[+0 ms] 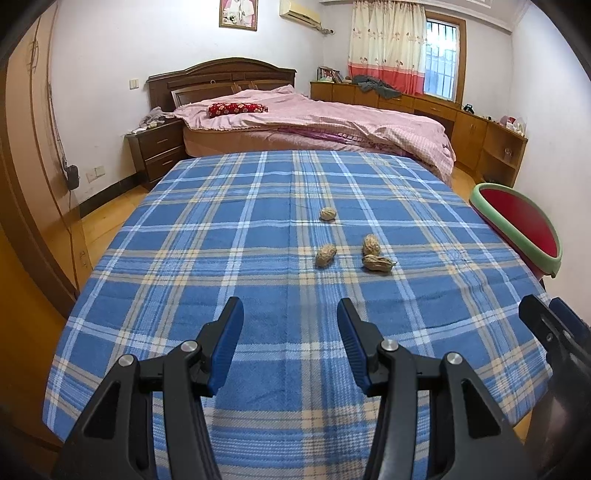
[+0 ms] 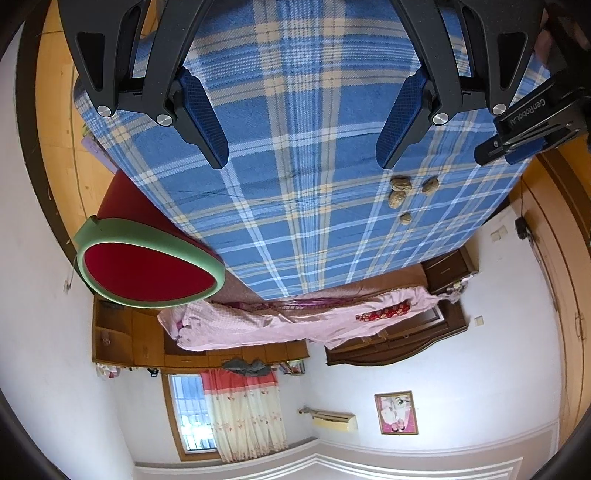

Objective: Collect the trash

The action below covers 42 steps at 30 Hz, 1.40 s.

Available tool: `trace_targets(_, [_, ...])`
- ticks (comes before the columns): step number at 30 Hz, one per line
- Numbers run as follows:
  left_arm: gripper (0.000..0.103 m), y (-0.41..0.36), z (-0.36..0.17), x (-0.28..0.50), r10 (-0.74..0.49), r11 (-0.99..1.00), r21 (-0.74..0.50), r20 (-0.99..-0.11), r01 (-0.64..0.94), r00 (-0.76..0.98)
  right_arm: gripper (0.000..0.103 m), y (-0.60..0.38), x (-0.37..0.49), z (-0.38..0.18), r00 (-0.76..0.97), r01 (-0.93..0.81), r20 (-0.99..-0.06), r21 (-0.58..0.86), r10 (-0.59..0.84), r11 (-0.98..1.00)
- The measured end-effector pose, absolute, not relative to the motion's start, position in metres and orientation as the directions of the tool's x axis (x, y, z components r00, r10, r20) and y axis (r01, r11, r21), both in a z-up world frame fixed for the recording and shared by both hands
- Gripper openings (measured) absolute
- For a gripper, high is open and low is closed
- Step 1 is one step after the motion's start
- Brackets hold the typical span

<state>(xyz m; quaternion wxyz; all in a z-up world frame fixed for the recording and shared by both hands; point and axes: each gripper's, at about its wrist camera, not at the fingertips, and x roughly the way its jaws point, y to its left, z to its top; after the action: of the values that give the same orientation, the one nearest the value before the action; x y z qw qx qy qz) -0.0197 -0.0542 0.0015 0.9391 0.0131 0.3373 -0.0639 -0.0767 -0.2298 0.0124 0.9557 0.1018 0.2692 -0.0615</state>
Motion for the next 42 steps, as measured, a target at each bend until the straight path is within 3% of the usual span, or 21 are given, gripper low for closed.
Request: trace_targets(42, [0.053,-0.0452,0.0072,-0.0241,-0.092,0.995,-0.036,-0.611,0.089,0.786,0.083,-0.2281,-0.0803,0.0159,0.851,0.174,-0.521,0.156,-0.069,0.972])
